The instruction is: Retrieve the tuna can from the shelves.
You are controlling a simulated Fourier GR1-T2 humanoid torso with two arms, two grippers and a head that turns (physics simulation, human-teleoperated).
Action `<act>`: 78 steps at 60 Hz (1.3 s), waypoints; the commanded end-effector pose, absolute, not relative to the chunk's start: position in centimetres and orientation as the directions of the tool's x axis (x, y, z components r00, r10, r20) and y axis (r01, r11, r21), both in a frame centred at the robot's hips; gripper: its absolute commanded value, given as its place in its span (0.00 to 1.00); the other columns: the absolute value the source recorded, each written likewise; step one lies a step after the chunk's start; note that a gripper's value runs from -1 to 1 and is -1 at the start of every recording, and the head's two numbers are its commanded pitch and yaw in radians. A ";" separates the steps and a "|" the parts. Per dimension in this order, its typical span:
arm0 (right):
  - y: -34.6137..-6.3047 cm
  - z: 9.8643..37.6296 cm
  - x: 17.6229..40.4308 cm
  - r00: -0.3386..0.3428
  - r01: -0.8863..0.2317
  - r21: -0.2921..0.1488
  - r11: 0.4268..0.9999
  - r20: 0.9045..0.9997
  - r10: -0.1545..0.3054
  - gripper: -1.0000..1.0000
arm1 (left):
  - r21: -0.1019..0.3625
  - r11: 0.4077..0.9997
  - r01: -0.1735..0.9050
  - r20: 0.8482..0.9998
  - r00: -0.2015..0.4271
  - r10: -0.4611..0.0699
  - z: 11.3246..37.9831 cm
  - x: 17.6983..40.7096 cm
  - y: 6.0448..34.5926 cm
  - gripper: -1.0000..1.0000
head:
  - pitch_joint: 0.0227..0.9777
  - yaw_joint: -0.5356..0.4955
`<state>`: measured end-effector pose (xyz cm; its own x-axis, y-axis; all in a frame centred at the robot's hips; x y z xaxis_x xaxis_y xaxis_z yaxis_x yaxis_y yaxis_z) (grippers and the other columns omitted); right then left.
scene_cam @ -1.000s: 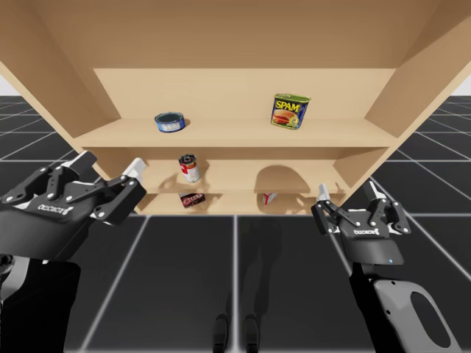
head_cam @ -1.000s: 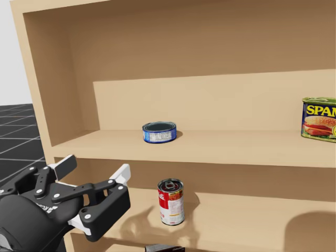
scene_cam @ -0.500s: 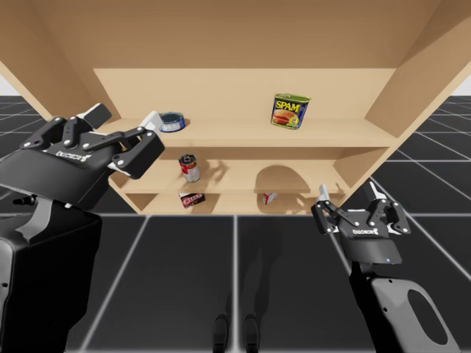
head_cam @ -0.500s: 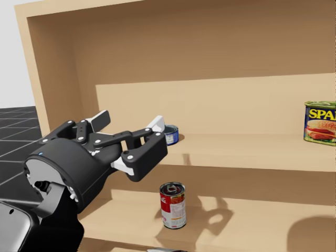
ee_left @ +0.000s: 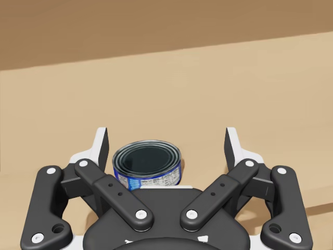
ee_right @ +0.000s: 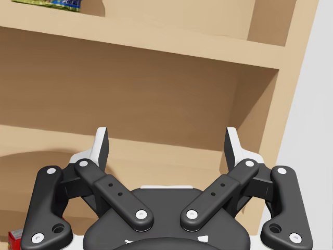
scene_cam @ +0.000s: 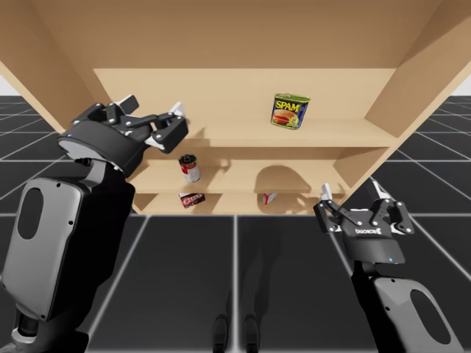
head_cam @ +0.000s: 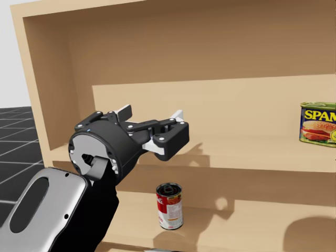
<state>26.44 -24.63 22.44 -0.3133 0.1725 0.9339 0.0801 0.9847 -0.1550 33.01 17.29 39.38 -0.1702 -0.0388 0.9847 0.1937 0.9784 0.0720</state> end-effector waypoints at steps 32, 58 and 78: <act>-25.0 22.3 26.6 -0.303 0.080 -0.155 0.985 0.937 0.172 0.00 | 0.045 0.989 0.141 0.968 0.239 -0.078 36.1 38.6 17.5 0.00 | 0.26 0.76; -25.0 22.1 26.6 -0.295 0.073 -0.165 0.984 0.939 0.179 0.00 | 0.016 0.989 0.150 0.963 0.265 -0.056 35.5 40.1 17.6 0.06 | 0.26 0.75; -24.9 22.1 26.6 -0.290 0.071 -0.166 0.984 0.940 0.180 0.00 | 0.010 0.980 0.200 0.981 0.190 -0.049 35.9 39.7 17.5 0.88 | 0.26 0.75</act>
